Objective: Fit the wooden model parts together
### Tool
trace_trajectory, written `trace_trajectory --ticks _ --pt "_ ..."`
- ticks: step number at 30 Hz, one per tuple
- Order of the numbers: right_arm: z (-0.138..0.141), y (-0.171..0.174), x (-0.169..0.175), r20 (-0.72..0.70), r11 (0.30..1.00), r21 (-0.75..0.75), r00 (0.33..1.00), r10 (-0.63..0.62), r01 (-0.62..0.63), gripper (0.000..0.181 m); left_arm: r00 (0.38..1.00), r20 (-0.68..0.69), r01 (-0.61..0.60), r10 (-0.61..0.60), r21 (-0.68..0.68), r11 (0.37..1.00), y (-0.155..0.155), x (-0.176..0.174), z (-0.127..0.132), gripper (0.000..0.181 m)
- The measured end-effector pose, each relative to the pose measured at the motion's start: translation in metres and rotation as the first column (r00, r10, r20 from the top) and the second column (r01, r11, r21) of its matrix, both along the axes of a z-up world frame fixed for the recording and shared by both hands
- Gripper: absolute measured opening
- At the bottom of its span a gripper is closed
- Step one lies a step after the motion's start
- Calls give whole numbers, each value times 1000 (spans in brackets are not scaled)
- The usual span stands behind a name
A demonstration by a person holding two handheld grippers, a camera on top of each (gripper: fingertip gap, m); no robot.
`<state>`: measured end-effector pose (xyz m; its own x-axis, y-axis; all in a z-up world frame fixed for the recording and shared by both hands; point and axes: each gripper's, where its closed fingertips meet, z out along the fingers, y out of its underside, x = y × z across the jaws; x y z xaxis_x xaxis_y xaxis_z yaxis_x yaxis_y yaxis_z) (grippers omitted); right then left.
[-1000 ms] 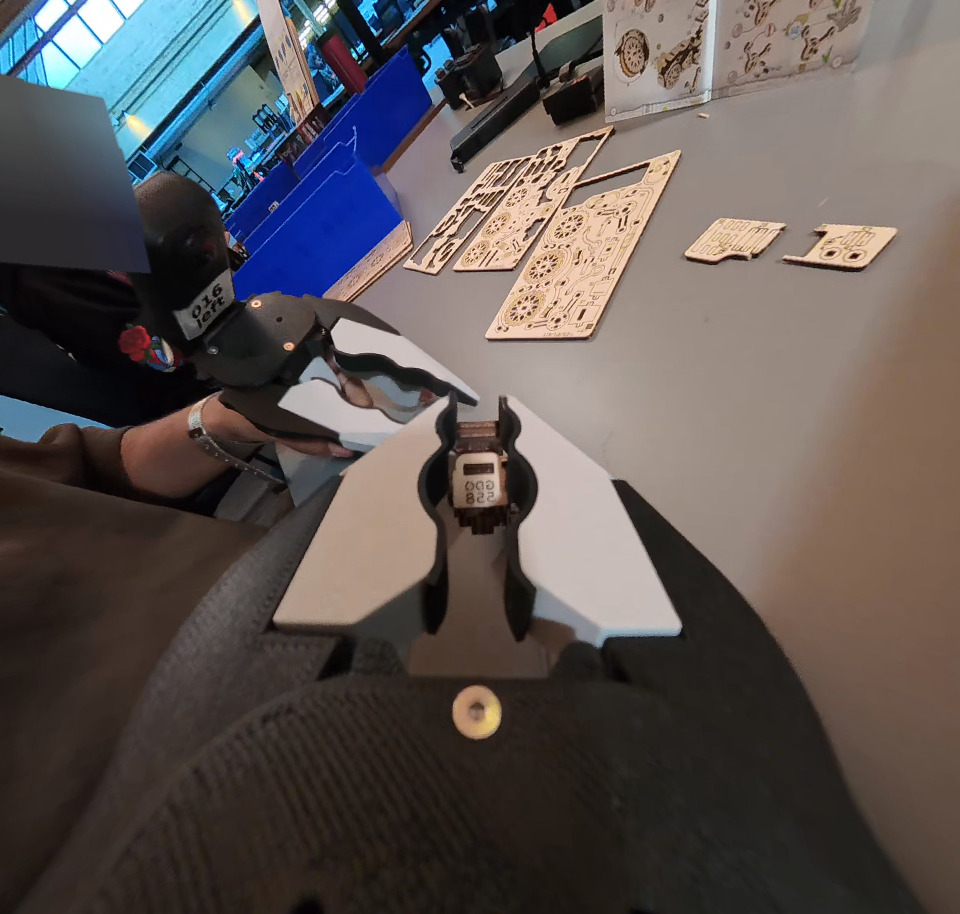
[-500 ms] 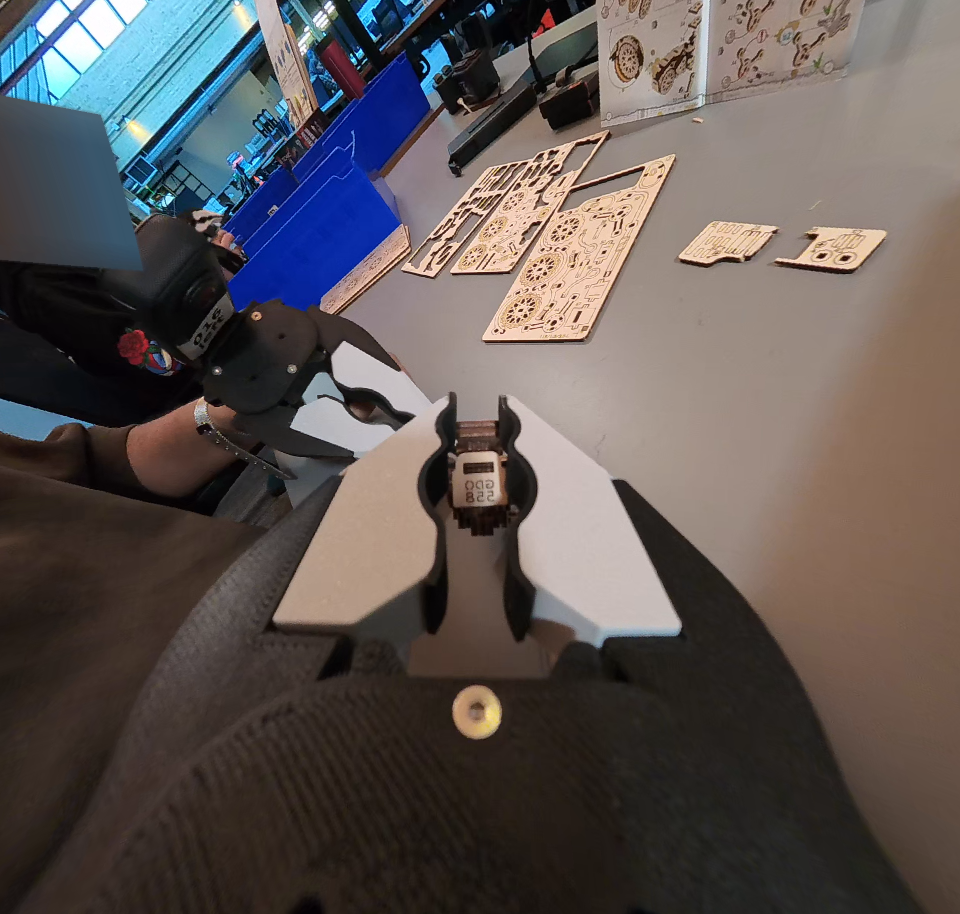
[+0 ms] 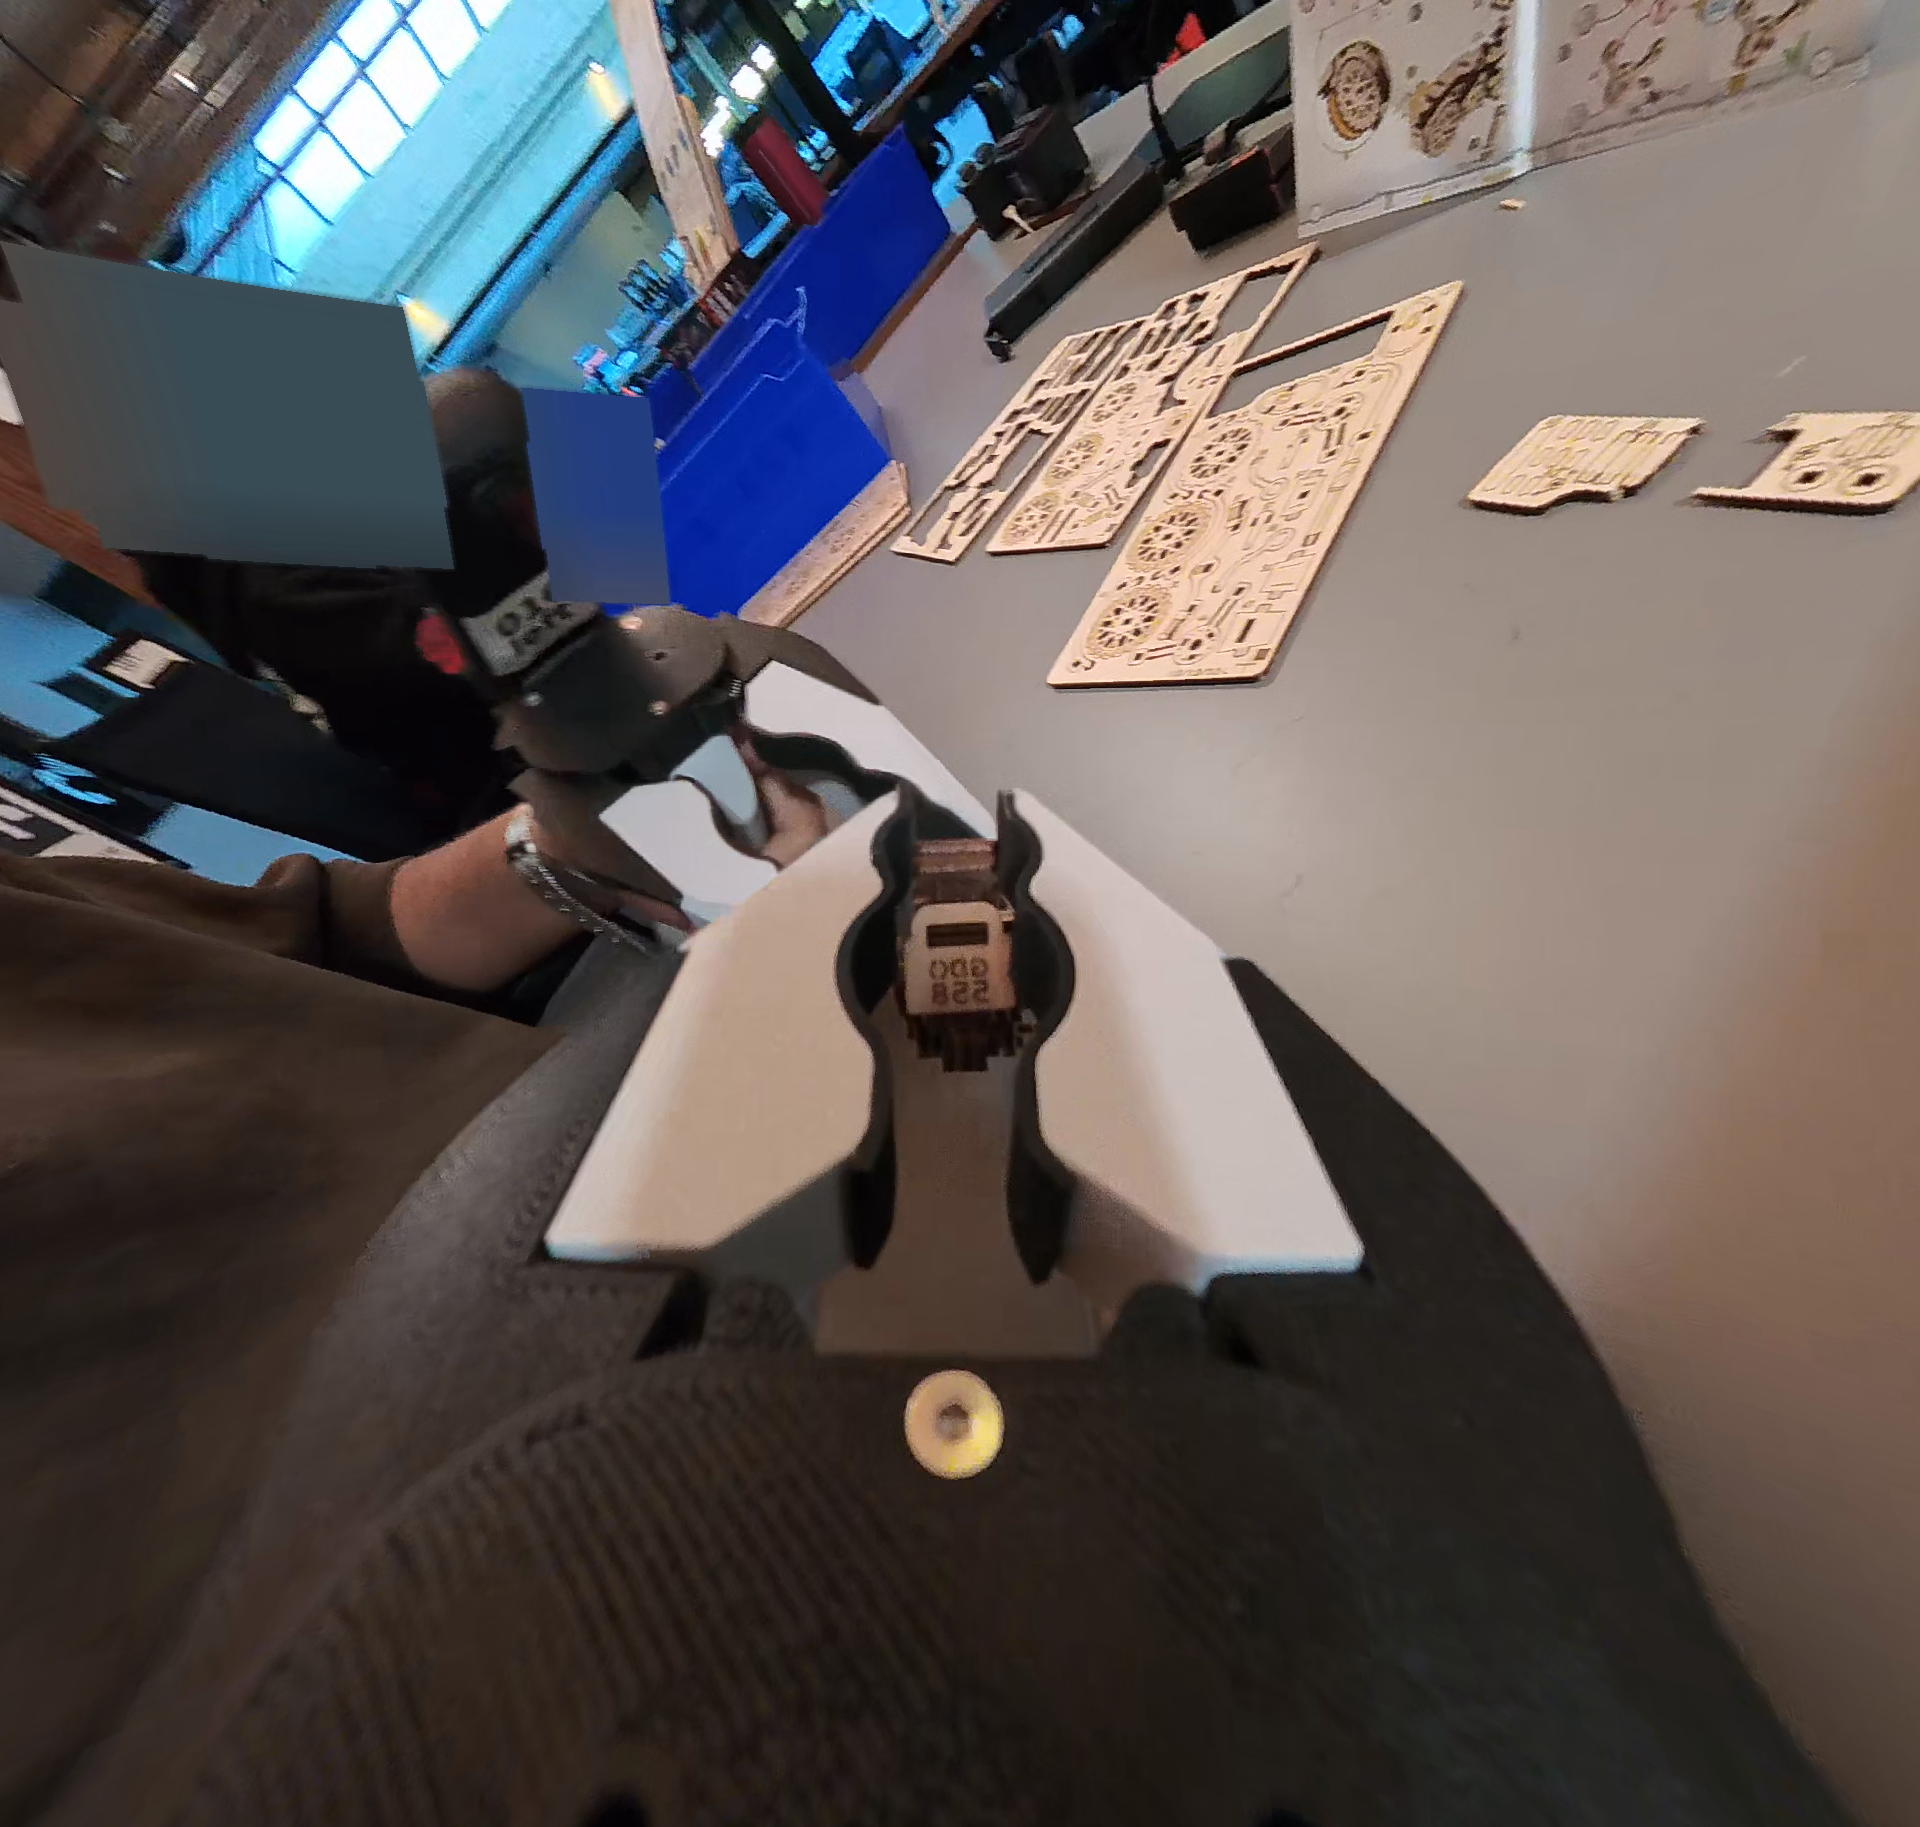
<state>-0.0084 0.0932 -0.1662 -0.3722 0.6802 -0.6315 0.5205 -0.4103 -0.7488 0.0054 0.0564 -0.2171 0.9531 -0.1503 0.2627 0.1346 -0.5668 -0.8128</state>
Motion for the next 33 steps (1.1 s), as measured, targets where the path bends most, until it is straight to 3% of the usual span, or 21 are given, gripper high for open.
trace_trajectory --ticks 4,7,9,12,20,26,31,33 --pt "16 -11 6 -43 984 -154 995 88 -94 13 956 285 42 -63 77 996 -3 14 20 58" --pt "26 -20 11 -63 949 -270 987 149 -160 13 843 510 107 -170 150 983 -10 29 41 61" --pt "28 -22 12 -60 930 -323 984 167 -177 13 782 583 127 -220 197 972 -13 35 53 57" --pt "28 -23 13 -54 915 -359 982 179 -186 13 764 601 140 -235 202 969 -15 37 54 47" --pt "24 -29 14 -33 915 -353 980 195 -194 13 764 606 170 -221 142 975 -14 48 41 47" --pt "23 -31 15 -27 917 -347 979 200 -197 13 758 614 173 -218 133 976 -15 50 40 27" --pt "24 -29 13 -26 915 -361 983 184 -181 14 746 629 161 -219 148 976 -15 47 44 27" --pt "24 -25 10 -24 926 -349 989 148 -147 36 744 634 147 -210 152 977 -14 45 45 26"
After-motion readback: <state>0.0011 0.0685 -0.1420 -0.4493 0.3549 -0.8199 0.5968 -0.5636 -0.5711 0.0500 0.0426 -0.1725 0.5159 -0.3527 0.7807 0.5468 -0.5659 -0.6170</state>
